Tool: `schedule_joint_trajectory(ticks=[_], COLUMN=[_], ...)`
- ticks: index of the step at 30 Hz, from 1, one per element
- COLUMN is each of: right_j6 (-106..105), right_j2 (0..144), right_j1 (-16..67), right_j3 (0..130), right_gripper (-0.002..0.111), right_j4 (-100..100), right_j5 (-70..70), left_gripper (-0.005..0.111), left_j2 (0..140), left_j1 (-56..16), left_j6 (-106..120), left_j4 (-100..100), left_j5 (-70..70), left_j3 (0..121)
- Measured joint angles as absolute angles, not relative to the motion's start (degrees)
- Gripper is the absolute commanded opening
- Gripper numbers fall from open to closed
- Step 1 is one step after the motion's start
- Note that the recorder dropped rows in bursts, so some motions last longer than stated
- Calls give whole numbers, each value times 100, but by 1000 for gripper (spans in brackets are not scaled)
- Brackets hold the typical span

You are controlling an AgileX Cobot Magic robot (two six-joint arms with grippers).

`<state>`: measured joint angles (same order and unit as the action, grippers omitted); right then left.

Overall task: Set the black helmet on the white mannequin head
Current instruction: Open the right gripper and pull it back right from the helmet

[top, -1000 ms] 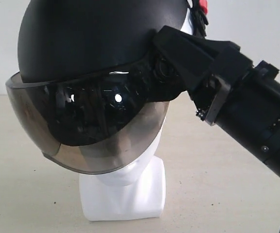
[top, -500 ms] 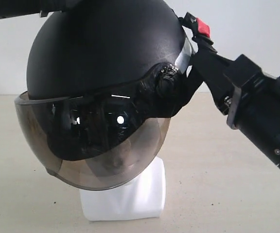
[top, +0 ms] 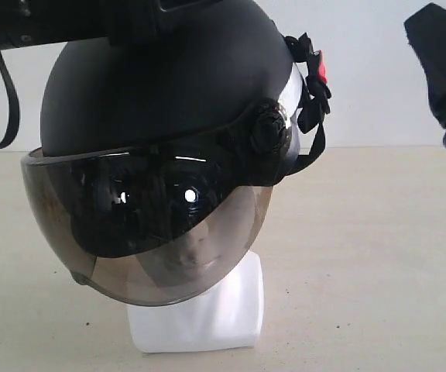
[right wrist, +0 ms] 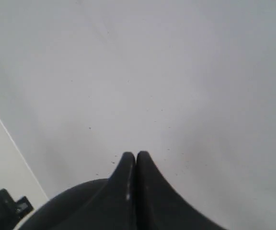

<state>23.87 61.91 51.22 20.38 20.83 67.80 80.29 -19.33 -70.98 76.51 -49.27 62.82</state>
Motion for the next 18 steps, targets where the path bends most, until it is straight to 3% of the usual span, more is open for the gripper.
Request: schedule_joint_trajectory(ticks=[7,12,18], right_j6=[187,-2476,-3073], right_j2=[6026,5499,4923], right_j1=[5114,5114,5114], right_j3=[2038,2195,2406], right_gripper=[0,0,0], right_j4=[2676,2960,3852], right_j5=[5320,2902,1176], left_gripper=[5,5,5], left_j2=[8039,8039,8039], left_j1=[-2000,-2000,-2000], left_j6=[-7181,-7323,-7397], left_j4=[7663,7672,7672], left_j5=[-4903,-4903,-4903], left_j3=[6282,6282,6282])
